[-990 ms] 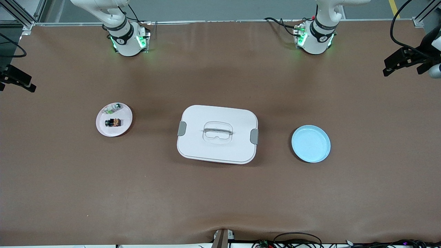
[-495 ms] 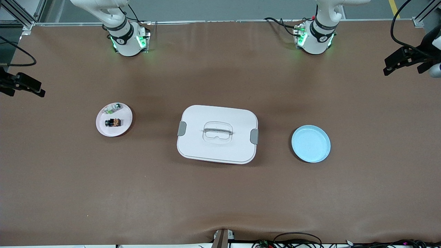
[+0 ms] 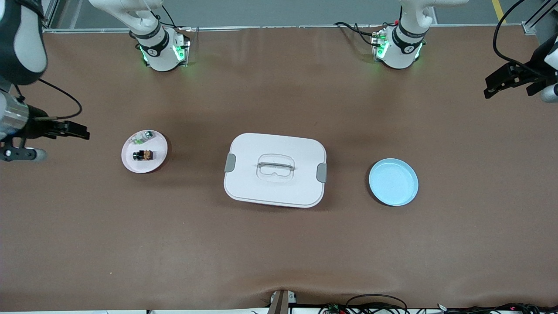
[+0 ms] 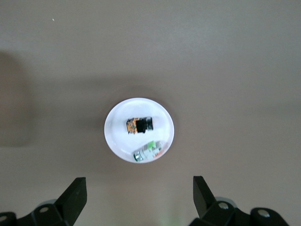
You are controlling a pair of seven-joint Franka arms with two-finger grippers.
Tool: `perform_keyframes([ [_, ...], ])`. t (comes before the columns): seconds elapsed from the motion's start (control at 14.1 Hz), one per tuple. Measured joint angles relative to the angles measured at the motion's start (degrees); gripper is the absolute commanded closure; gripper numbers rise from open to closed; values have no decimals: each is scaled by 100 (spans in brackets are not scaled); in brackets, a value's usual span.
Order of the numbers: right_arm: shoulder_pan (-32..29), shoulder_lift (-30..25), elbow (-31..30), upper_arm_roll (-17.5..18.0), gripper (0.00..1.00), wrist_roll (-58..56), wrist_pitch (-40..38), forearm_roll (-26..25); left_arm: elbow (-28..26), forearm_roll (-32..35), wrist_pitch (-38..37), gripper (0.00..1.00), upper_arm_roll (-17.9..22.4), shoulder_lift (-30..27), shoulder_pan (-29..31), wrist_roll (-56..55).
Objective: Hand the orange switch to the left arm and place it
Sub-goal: 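Move the right gripper down over the orange switch on the white plate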
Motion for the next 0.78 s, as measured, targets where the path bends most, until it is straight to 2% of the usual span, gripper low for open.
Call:
perform_keyframes([
  [0.49, 84, 7, -1730, 2, 0, -2, 1974, -1, 1, 0, 207, 0, -2, 132, -1, 1],
  [0.78, 313, 131, -2437, 9, 0, -14, 2437, -10, 19, 0, 207, 0, -4, 121, -2, 1],
])
